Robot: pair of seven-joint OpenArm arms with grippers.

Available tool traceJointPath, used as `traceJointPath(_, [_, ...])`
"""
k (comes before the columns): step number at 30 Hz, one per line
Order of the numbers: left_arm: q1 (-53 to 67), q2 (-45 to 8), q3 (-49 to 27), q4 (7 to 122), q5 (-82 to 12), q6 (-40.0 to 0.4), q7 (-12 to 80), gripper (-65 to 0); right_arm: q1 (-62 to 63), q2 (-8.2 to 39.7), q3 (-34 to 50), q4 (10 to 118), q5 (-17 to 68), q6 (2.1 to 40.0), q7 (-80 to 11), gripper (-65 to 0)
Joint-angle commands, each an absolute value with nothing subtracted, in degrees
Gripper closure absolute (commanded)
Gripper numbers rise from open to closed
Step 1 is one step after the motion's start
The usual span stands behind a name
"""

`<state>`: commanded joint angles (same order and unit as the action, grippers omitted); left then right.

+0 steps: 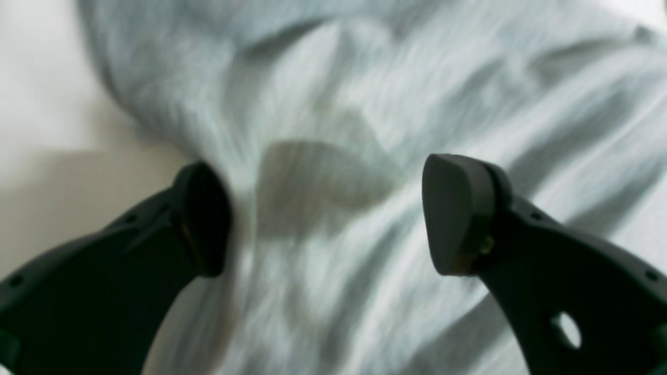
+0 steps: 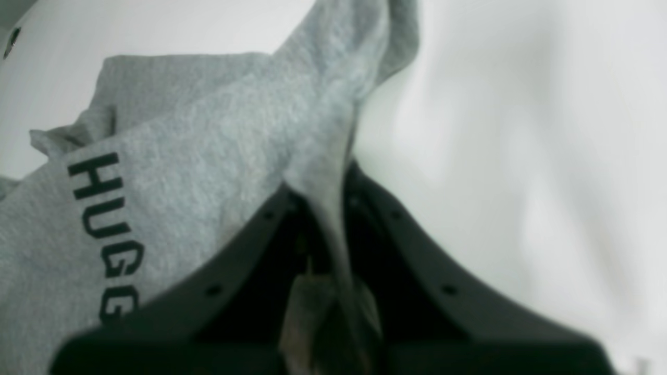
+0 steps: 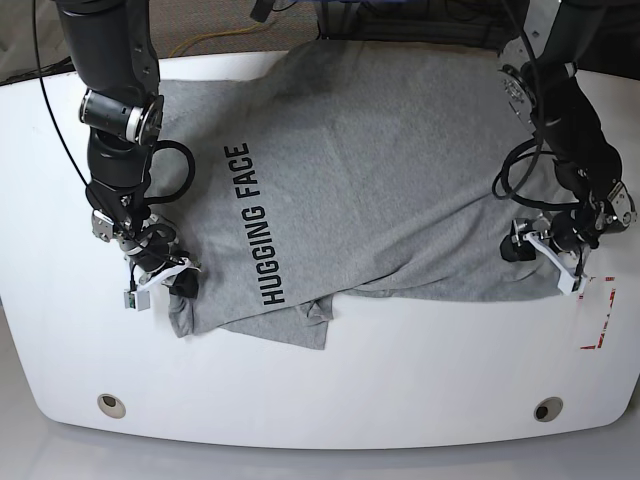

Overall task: Fold the T-shirt properly
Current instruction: 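Grasp the shirt side edges with both grippers, then lift the shirt with both grippers and fold it over itself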

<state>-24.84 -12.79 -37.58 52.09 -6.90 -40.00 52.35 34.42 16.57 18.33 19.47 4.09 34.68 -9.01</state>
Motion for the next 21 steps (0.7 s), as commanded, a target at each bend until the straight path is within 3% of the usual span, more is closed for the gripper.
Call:
traceJointPath(3, [-24.9,-13.1,-37.5,52.0,-7.2,-40.0,52.4,-45.7,34.4,16.6,18.3,19.5,4.1,34.7,-9.0,0.0])
traceJointPath(5, [-24.9,-13.1,-37.5,52.0,-7.3,-40.0,52.4,-36.8,34.4,16.6,18.3,19.5,4.1,34.7,-9.0,0.0])
traceJointPath(8, [-24.9,-13.1,-37.5,52.0,-7.0,-40.0,52.3,-15.8,34.4,16.6,18.3,19.5,4.1,34.7,-9.0,0.0])
traceJointPath(12, [-24.6,-13.1,-37.6,52.2,-7.0,-40.0,51.2,0.0,34.4,16.6,18.3,19.5,4.1,34.7,-9.0,0.0])
traceJointPath(17, [-24.5,-13.3,-38.0,52.6,-7.4,-40.0,49.6,0.0,34.4,16.6,18.3,19.5,4.1,34.7,-9.2,0.0])
traceJointPath(21, [-23.8,-13.1,-38.0,59.6,-7.3,-40.0,51.9,0.0,34.3,16.8,18.4,23.3,4.2,34.8,-13.4,0.0])
